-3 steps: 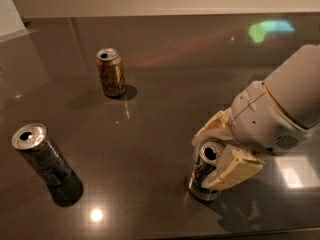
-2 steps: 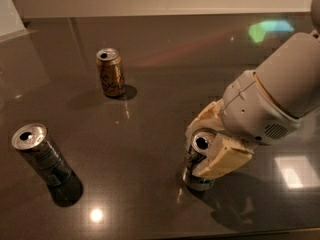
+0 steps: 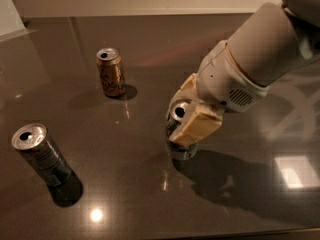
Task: Move 7up can near orange can
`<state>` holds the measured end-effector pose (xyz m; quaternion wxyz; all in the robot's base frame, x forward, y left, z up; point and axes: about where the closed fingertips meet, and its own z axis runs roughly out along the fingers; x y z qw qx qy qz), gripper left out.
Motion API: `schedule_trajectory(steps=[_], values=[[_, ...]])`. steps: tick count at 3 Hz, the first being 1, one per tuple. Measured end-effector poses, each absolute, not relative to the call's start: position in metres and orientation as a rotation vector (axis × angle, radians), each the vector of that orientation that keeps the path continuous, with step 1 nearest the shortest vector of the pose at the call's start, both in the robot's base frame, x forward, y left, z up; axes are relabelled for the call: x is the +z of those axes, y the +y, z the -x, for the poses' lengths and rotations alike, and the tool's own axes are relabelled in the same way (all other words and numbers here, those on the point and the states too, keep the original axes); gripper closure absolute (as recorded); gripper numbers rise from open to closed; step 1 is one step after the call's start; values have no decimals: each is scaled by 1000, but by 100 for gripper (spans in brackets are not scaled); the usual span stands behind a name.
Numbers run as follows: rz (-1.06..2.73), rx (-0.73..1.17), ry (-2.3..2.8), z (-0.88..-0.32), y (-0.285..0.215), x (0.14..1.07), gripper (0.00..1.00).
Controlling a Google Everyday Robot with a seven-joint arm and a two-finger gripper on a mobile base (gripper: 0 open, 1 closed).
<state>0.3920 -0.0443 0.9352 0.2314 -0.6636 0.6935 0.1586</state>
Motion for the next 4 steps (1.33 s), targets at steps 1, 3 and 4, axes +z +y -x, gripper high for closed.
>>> schedule_trajectory(steps=[1, 3, 4], values=[[1702, 381, 1952, -446, -22, 951, 100], [1576, 369, 2066, -542, 2, 933, 100], [1556, 355, 2120, -574, 11, 919, 100]])
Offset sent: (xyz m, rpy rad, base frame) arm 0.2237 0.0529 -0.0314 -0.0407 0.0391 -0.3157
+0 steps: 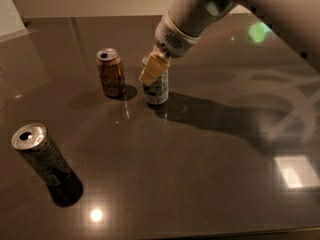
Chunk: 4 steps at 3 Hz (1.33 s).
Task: Move 7up can near orange can
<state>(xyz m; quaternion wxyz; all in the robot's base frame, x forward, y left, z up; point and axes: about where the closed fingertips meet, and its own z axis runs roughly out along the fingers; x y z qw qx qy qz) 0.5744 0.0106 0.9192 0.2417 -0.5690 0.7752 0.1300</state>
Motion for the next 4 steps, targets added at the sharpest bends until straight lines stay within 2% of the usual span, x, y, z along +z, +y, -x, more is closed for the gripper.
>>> schedule_trajectory(steps=[1, 2, 4], values=[[1542, 356, 2155, -595, 18, 910, 100], [1534, 363, 2163, -607, 26, 910, 84], [1535, 382, 2156, -611, 32, 910, 36]])
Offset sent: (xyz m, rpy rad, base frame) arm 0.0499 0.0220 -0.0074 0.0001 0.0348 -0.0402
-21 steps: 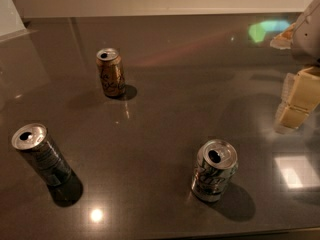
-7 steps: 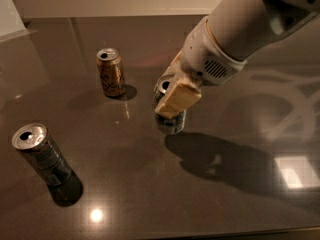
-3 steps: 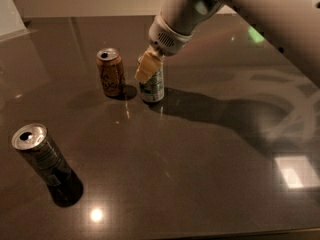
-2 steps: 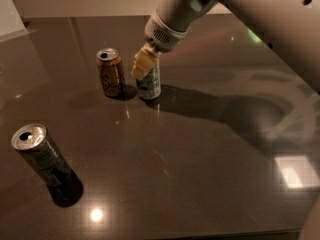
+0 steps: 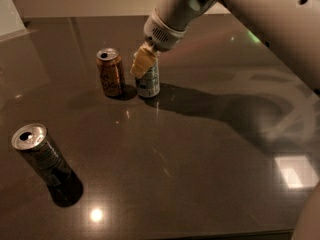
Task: Move 7up can near orange can
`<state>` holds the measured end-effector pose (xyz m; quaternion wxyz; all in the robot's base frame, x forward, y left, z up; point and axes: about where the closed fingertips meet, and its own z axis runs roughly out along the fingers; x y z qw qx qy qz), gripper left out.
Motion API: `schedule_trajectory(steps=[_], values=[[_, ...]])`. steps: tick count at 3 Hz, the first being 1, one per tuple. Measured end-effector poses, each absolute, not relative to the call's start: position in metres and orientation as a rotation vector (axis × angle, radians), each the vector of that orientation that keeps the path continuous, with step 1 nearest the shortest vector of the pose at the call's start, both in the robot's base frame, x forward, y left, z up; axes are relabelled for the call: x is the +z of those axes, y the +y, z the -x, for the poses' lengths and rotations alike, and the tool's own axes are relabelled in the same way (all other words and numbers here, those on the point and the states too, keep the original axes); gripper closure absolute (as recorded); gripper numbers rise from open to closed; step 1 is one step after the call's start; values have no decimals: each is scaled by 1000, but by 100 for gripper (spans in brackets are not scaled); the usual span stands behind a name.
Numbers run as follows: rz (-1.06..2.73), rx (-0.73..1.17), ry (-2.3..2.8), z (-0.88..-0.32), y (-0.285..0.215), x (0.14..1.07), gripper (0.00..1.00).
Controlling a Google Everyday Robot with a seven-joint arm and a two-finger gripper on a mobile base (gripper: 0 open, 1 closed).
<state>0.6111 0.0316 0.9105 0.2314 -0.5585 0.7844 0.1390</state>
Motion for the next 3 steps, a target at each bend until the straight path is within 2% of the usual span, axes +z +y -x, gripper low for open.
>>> schedule_trajectory(steps=[1, 2, 3], values=[[1539, 384, 2156, -611, 33, 909, 13], [1542, 385, 2156, -611, 34, 908, 0], [1542, 385, 2156, -611, 34, 908, 0]])
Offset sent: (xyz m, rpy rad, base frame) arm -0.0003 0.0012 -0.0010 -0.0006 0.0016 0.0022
